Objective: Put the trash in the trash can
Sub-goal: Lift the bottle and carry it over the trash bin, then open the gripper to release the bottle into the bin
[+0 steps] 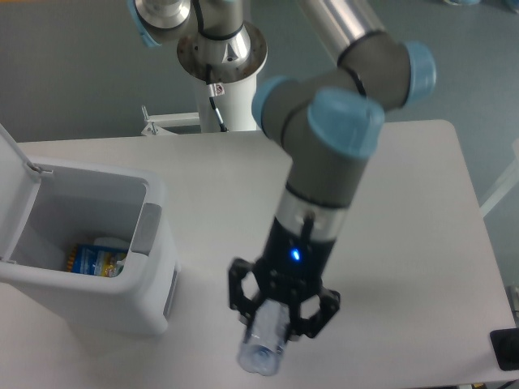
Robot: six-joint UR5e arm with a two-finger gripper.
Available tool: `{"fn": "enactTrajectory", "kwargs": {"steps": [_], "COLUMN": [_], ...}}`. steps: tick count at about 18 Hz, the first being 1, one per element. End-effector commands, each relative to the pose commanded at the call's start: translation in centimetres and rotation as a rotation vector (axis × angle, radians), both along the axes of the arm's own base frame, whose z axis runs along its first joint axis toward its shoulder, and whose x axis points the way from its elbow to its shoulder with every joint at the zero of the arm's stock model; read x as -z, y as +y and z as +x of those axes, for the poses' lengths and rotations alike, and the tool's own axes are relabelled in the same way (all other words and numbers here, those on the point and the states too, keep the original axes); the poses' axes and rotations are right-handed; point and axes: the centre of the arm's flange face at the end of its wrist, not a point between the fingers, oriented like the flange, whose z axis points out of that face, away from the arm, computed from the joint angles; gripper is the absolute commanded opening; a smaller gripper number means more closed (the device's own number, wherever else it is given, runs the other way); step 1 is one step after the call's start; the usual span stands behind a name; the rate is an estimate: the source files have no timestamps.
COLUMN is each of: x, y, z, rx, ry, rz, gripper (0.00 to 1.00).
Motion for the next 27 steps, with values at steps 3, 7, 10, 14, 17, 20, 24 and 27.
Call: {"fn": "enactTrajectory", "kwargs": {"steps": [3, 7, 10, 14, 17, 20, 24, 27], "x": [-3.2, -5.9, -6.3, -4.2, -2.5, -1.3, -0.9, -0.6], "y": [0.1, 0.4, 1.9, 3.0, 3.3, 3.4, 3.3, 2.1], "z": [4.1, 8.4, 11.8, 16.2, 17.6, 18.0, 17.3, 14.0], "rx": [0.069, 0.122, 0.178, 0.241, 0.256, 0.264, 0.25, 0.195], "ry": [-0.038, -0.003, 0.016, -0.015, -0.039, -0.051, -0.048, -0.054], "rz": [0.072, 0.11, 0.135, 0.104, 0.081, 0.066, 0.057, 0.051], "gripper": [0.13, 0.14, 0.14, 0.15, 0.2, 0.48, 1.0, 1.0]}}
